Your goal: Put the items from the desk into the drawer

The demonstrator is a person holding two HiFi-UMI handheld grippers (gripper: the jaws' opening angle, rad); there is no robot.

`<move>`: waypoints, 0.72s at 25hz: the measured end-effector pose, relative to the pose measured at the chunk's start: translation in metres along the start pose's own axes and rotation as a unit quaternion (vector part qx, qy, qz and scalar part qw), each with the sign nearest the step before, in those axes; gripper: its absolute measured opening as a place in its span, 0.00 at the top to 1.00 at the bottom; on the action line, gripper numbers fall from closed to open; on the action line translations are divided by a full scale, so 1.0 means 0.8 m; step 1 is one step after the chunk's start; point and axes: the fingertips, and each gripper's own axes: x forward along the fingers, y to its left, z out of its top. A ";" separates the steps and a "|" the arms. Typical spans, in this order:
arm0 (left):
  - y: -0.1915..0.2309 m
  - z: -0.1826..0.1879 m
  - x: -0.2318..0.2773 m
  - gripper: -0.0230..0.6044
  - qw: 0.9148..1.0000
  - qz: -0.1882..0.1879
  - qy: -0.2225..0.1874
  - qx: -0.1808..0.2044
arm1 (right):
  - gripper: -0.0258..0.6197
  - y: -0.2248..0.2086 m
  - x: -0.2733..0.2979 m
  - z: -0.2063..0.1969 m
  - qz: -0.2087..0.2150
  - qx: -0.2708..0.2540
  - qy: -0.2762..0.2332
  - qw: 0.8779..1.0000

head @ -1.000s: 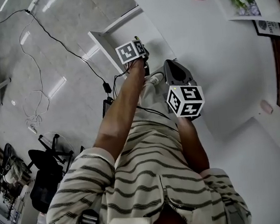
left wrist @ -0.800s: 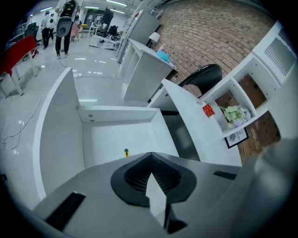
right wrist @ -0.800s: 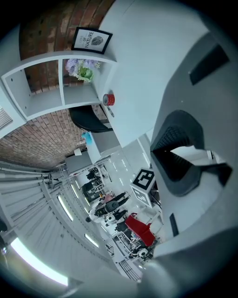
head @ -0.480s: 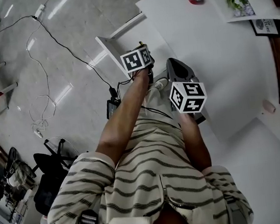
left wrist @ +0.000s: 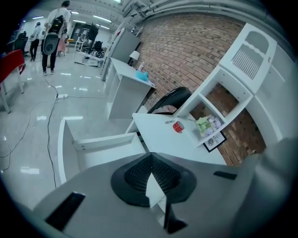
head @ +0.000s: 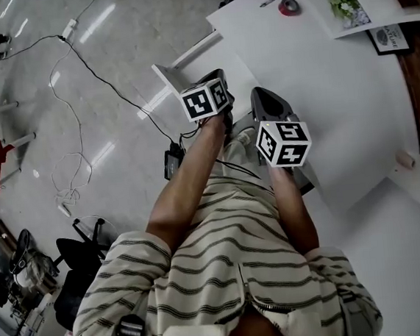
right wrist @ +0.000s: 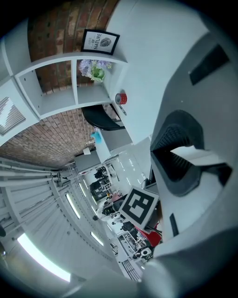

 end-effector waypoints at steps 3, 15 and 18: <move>-0.014 0.015 -0.019 0.96 1.000 -0.009 -0.018 0.010 | 0.94 0.005 -0.005 0.014 0.002 -0.003 -0.012 1.000; -0.060 0.054 -0.070 0.95 0.995 -0.026 -0.069 0.073 | 0.94 0.020 -0.022 0.053 0.006 -0.018 -0.046 0.999; -0.070 0.058 -0.081 0.96 0.993 -0.030 -0.078 0.084 | 0.94 0.023 -0.027 0.064 0.007 -0.022 -0.054 0.998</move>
